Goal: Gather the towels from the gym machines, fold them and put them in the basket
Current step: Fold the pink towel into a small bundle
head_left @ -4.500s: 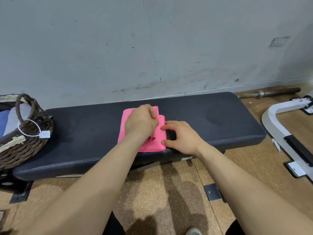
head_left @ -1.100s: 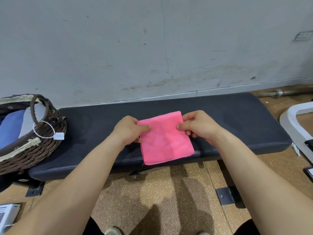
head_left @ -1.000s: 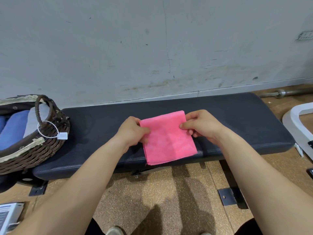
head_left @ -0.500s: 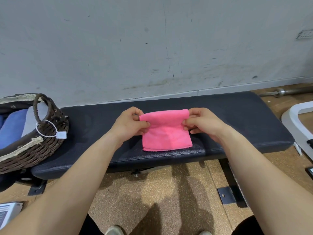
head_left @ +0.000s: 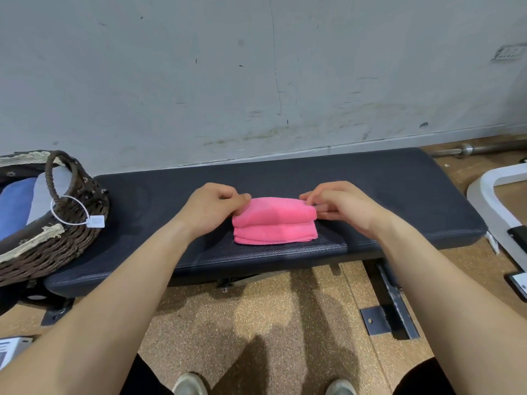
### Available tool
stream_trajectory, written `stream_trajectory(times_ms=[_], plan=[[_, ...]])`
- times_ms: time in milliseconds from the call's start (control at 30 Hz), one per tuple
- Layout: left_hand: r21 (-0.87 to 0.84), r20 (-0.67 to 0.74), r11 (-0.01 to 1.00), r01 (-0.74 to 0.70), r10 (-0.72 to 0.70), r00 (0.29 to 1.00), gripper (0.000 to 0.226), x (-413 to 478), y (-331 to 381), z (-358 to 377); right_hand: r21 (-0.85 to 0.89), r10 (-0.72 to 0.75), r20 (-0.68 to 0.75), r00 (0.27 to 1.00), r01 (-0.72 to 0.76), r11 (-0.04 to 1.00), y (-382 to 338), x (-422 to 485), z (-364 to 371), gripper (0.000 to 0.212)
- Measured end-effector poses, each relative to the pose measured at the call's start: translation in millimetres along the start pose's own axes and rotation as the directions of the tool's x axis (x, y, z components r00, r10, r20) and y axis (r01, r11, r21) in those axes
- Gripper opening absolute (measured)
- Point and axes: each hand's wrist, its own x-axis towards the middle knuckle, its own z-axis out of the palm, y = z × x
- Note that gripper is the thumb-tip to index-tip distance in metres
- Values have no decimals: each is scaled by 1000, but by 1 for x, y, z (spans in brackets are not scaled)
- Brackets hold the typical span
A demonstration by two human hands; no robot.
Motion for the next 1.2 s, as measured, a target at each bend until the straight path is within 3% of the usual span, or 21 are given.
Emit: stream_trajectory(times_ms=[167, 267, 300, 433, 600, 833, 900, 1000, 1200], plan=[[85, -78, 995, -58, 65, 995, 39, -2, 1, 4, -145, -116, -101, 988, 100, 984, 13, 2, 7, 30], [128, -108, 987, -96, 110, 988, 25, -6, 6, 7, -221, -173, -95, 980, 149, 964, 13, -1, 6, 20], [145, -74, 983, -110, 122, 990, 29, -9, 7, 7, -221, -171, -59, 984, 154, 963, 13, -3, 6, 18], [246, 63, 953, -177, 167, 984, 71, -14, 4, 4, -343, -209, 52, 976, 214, 914, 16, -9, 7, 59], [260, 72, 918, -300, 291, 954, 37, -15, -3, 4, -476, -322, -8, 947, 280, 834, 17, -10, 13, 28], [370, 148, 854, -365, 333, 931, 21, -22, -8, 6, -521, -327, 78, 942, 318, 792, 24, -19, 8, 21], [419, 153, 834, -358, 324, 934, 22, -26, -7, 6, -568, -350, 62, 935, 321, 758, 25, -22, 10, 8], [504, 90, 811, -298, 294, 952, 29, -30, 0, 11, -600, -390, -44, 920, 288, 747, 27, -21, 21, 26], [772, -175, 631, -75, 324, 930, 46, -28, 25, 39, -657, -404, -178, 897, 197, 728, 24, -18, 42, 39]])
